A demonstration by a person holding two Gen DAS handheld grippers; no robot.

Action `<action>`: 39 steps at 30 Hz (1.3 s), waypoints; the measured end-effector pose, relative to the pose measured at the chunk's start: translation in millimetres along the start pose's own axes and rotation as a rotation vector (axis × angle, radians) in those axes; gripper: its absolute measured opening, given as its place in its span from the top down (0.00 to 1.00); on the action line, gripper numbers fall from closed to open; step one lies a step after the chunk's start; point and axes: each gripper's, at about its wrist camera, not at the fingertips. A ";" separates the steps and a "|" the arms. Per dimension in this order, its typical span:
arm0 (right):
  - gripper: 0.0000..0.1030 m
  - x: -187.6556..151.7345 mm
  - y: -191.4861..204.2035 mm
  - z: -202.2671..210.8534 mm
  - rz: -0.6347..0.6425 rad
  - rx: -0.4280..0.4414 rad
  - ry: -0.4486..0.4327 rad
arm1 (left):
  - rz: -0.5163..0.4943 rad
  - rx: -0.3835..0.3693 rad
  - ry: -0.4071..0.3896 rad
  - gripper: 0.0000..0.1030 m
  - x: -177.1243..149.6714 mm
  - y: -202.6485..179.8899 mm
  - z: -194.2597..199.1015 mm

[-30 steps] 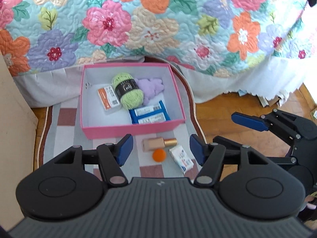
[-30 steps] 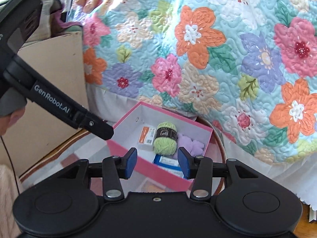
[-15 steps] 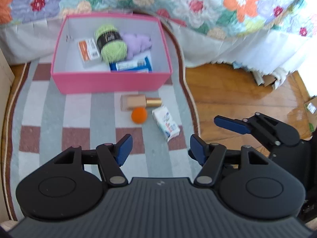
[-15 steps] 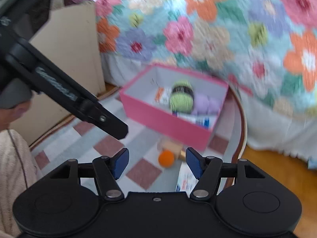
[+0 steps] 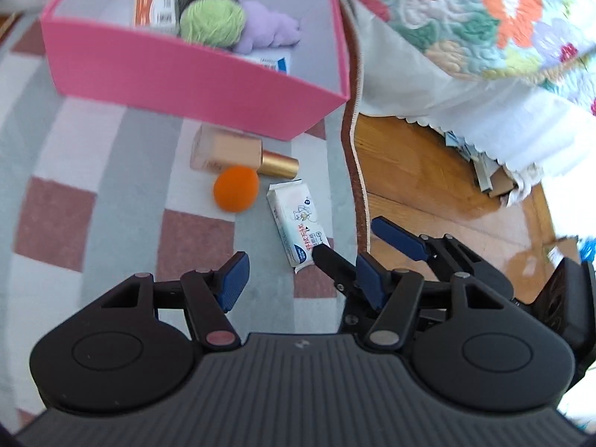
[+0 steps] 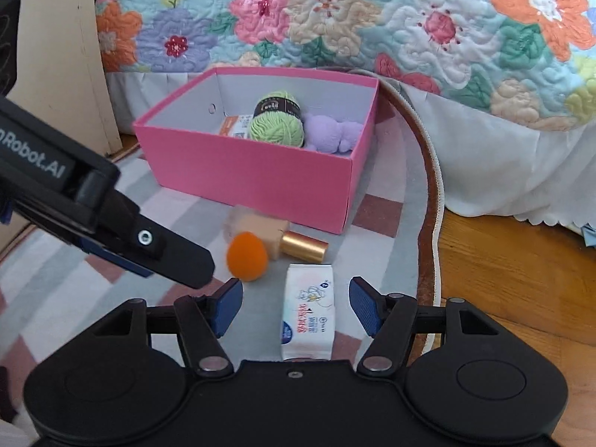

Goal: Organize objects
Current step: 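Withdraw the left tool and move it to the white tissue pack, then close the left tool on the white tissue pack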

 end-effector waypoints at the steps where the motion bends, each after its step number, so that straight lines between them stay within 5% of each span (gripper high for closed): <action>1: 0.34 -1.0 -0.4 -5.6 0.004 0.003 0.008 | 0.011 0.003 0.005 0.40 0.6 2.8 -6.7; 8: 0.34 -10.9 -2.6 -45.1 0.009 -0.038 0.050 | 0.017 0.059 -0.078 0.45 0.3 12.7 -37.6; 11: 0.38 -13.4 -5.8 -55.3 0.003 -0.047 0.065 | 0.051 0.009 -0.079 0.48 1.7 22.1 -48.0; 13: 0.55 -14.5 -6.8 -58.9 -0.009 -0.022 0.097 | 0.054 -0.002 -0.082 0.49 0.0 24.7 -51.6; 24: 0.55 -36.0 12.9 -37.0 -0.197 0.149 0.172 | 0.055 -0.085 -0.024 0.63 -18.4 26.7 -57.0; 33: 0.53 -41.7 32.1 -35.8 -0.158 0.167 0.201 | 0.074 0.070 0.029 0.69 -33.2 35.9 -55.9; 37: 0.54 -43.0 42.2 -32.2 -0.129 0.126 0.184 | 0.064 0.036 0.047 0.70 -35.4 34.5 -60.7; 39: 0.54 -41.9 45.9 -30.6 -0.129 0.112 0.186 | 0.021 0.081 0.036 0.71 -38.4 26.5 -59.7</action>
Point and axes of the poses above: each gripper's, at about its wrist camera, not at the fingertips, and z roughly against the way its jaws point, y to its left, x to its top, and after that the axes turned 14 degrees about y, right-handed
